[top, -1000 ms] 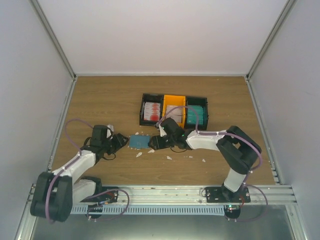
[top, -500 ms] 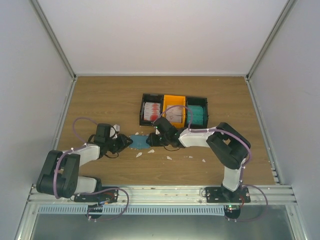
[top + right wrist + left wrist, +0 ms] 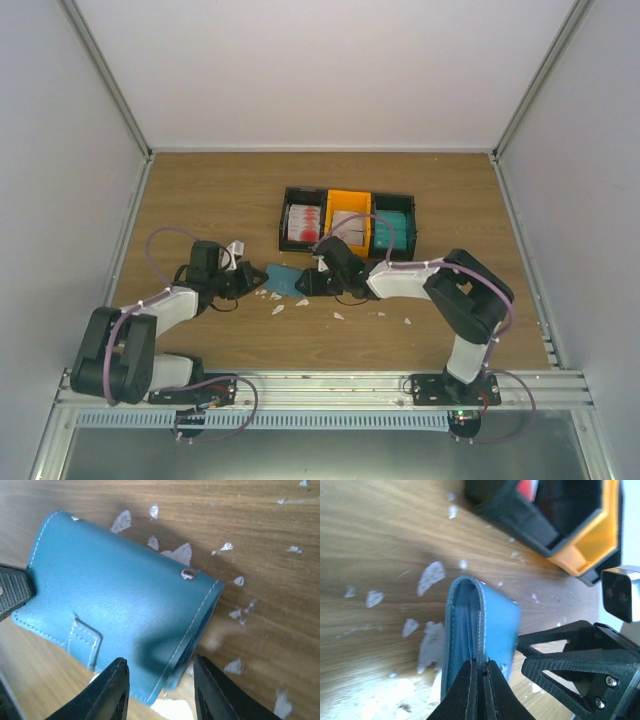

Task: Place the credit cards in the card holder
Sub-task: Pick up the card holder from the center of the board.

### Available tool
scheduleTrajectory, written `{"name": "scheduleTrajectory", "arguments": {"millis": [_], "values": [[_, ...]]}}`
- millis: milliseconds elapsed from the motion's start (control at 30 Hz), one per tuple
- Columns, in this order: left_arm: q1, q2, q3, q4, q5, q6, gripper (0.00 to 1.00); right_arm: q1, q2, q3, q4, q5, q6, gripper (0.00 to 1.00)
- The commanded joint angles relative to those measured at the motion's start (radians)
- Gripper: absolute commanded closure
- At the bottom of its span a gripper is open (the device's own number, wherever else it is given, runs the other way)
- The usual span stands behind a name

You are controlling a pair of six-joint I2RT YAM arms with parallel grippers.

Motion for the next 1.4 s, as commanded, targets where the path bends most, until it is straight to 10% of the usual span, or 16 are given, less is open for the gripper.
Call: {"name": "scheduleTrajectory", "arguments": {"millis": [0,300,567,767,1000,1367], "values": [[-0.005,-0.103,0.048,-0.020,0.067,0.059,1.00,-0.025,-0.129,-0.036,0.005,-0.003,-0.082,0.56],[-0.024,-0.339,0.159,-0.151,0.196,0.144,1.00,-0.226,-0.471,-0.148,0.003,-0.289,-0.340,0.17],[-0.041,-0.384,0.267,0.028,0.404,-0.061,1.00,-0.264,-0.603,-0.232,0.323,-0.480,-0.131,0.09],[-0.073,-0.371,0.306,0.113,0.429,-0.167,1.00,-0.221,-0.554,-0.197,0.459,-0.538,-0.064,0.30],[-0.079,-0.371,0.315,0.031,0.367,-0.128,0.99,-0.186,-0.617,-0.238,0.508,-0.481,-0.110,0.89],[-0.079,-0.493,0.361,-0.289,-0.003,-0.067,0.02,0.013,-0.652,-0.134,0.143,0.243,-0.634,1.00]]}}
